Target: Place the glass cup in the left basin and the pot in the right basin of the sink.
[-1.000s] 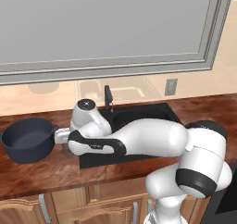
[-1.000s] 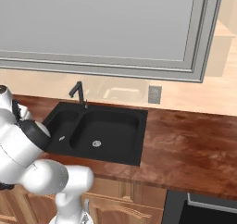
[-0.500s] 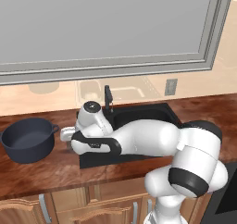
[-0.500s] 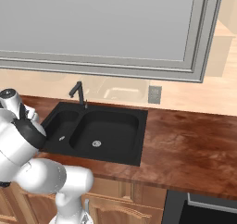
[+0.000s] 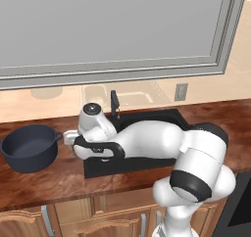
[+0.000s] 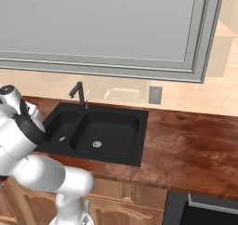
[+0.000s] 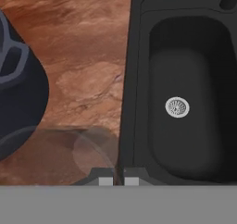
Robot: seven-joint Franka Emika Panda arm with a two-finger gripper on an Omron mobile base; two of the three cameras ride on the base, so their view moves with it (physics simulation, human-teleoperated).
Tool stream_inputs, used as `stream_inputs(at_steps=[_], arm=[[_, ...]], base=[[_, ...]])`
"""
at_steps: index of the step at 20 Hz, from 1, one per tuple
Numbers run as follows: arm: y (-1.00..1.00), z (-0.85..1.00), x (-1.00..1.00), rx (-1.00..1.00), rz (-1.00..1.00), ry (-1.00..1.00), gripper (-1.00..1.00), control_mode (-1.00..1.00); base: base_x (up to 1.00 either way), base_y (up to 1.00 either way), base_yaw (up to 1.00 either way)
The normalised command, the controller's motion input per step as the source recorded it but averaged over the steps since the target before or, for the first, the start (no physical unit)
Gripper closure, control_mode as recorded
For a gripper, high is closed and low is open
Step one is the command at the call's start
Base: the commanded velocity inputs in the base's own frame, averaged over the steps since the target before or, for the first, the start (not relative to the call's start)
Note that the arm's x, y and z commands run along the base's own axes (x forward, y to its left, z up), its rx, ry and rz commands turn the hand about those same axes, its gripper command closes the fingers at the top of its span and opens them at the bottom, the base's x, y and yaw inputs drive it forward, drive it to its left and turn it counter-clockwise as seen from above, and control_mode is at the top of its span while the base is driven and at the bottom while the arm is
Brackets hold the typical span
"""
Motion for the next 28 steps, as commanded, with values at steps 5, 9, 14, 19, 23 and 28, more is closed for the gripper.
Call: stream_inputs(at_steps=[5,9,14,19,23,28], arm=[[-0.21,0.02,0.12,0.0,-0.02,0.0,1.0,-1.0],[-0.39,0.0,0.06,0.0,-0.01,0.0,1.0,-1.0],[-0.48,-0.01,0.02,0.0,-0.01,0.0,1.0,-1.0],[-0.38,-0.06,0.06,0.0,0.0,0.0,1.0,-1.0],[-0.22,-0.25,0.19,0.0,0.0,0.0,1.0,-1.0],[-0.02,-0.38,0.33,0.0,0.0,0.0,1.0,-1.0]], base=[[0.0,0.0,0.0],[0.0,0.0,0.0],[0.0,0.0,0.0],[0.0,0.0,0.0],[0.0,0.0,0.0],[0.0,0.0,0.0]])
